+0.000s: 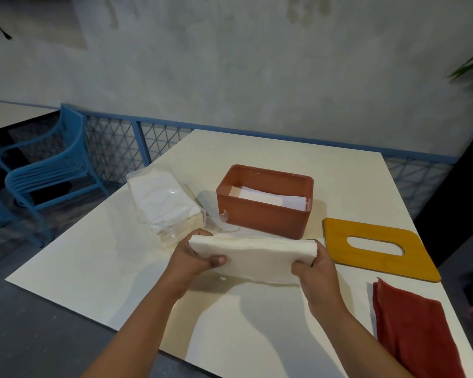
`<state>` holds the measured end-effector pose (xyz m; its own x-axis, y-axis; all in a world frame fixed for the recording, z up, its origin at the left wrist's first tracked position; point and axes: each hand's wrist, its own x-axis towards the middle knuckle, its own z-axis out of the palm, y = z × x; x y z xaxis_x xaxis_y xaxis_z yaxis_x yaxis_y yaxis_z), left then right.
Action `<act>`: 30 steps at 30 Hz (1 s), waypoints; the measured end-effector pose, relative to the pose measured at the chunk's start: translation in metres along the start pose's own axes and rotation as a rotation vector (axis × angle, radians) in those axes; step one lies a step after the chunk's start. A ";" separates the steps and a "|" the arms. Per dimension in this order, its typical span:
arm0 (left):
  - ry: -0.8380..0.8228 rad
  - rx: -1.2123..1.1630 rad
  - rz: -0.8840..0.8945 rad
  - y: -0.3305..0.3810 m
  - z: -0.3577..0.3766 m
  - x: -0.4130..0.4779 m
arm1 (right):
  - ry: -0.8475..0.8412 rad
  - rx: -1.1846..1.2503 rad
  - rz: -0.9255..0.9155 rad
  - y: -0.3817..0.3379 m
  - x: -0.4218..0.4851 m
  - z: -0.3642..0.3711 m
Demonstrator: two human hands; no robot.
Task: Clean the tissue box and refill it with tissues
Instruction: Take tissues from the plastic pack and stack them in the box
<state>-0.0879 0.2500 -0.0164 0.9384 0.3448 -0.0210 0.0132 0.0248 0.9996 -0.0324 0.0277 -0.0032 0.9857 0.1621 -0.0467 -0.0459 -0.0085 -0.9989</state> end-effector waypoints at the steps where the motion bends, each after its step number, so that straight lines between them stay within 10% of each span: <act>1: -0.007 0.006 -0.001 -0.001 0.000 0.000 | -0.001 -0.012 0.005 0.002 0.000 0.000; 30: -0.017 0.071 -0.132 -0.003 0.007 0.006 | -0.002 -0.002 0.030 0.005 0.004 -0.002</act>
<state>-0.0799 0.2456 -0.0197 0.9325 0.3273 -0.1530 0.1612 0.0020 0.9869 -0.0286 0.0261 -0.0083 0.9835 0.1639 -0.0764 -0.0749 -0.0155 -0.9971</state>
